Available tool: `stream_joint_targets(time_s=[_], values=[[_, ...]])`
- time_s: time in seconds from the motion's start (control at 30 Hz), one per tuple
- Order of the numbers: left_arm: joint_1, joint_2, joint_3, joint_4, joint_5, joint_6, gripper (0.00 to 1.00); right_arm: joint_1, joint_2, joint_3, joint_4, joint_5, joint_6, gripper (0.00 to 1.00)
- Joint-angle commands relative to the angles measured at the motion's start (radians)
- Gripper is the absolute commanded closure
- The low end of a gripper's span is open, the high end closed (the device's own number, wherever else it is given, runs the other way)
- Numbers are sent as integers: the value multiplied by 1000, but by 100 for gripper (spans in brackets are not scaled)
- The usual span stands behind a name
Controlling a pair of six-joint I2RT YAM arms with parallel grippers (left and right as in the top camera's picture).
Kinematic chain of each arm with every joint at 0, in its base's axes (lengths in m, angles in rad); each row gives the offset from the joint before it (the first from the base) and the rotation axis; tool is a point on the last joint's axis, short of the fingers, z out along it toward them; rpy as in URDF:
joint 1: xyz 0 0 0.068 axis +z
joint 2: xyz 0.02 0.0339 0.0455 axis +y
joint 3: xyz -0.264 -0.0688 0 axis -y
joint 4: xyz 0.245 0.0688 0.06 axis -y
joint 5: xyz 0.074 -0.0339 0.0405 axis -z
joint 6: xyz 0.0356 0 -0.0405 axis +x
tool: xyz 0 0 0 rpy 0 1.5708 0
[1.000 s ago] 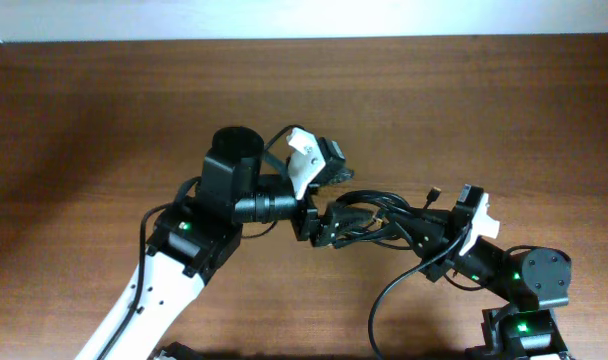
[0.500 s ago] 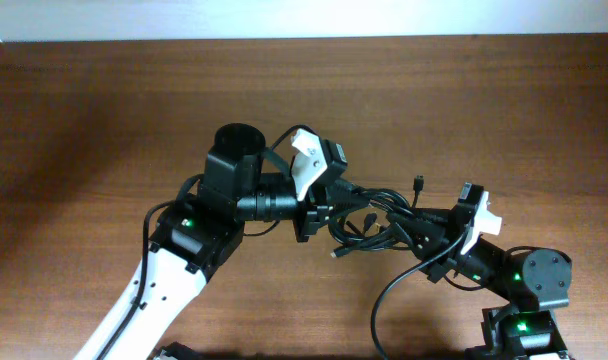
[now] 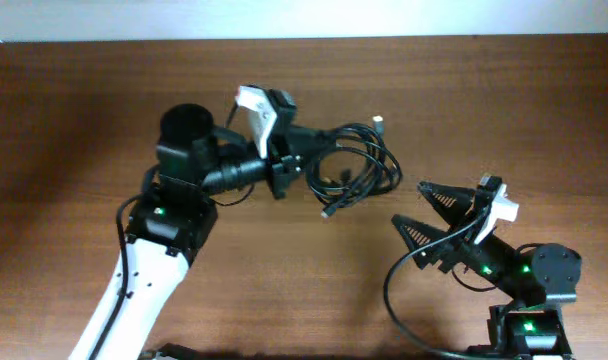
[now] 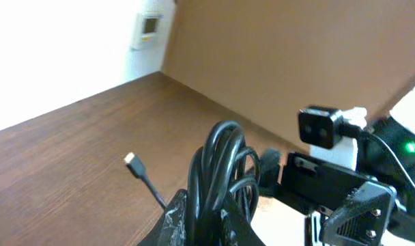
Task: Untangle cables
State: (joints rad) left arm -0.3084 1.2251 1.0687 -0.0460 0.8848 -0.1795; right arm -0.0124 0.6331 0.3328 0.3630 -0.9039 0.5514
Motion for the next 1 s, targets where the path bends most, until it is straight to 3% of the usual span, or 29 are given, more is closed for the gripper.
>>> stream_joint_targets(time_s=[0.0, 0.13, 0.23, 0.4, 0.47, 0.6, 0.73, 0.8, 0.83, 0.93, 0.97], values=[[10, -25, 10, 25, 9, -75, 100, -13, -5, 11, 0, -10, 141, 1], [10, -25, 10, 23, -108, -97, 100, -13, -5, 11, -1, -47, 360, 1], [10, -25, 10, -55, -264, -97, 100, -13, -5, 26, -81, -3, 411, 1], [10, -25, 10, -161, -378, -97, 100, -13, -5, 260, -666, 158, 121, 1], [10, -25, 9, -157, -378, -166, 100, -13, -5, 373, -881, 242, 14, 1], [-77, -25, 10, -145, -357, -194, 100, -13, -5, 509, -1131, 381, -136, 1], [-229, -25, 9, -173, -350, -41, 100, -13, -5, 640, -1378, 544, -315, 1], [-270, -25, 9, -181, -347, -25, 100, -13, -5, 685, -1434, 580, -372, 1], [-287, -25, 9, -185, -309, 42, 100, -13, -5, 692, -1442, 580, -401, 1], [-300, -25, 9, -309, -123, 396, 100, -13, -5, 692, -1432, 580, -470, 1], [-300, -25, 9, -328, -109, 436, 100, -13, -5, 692, -1419, 580, -470, 1]])
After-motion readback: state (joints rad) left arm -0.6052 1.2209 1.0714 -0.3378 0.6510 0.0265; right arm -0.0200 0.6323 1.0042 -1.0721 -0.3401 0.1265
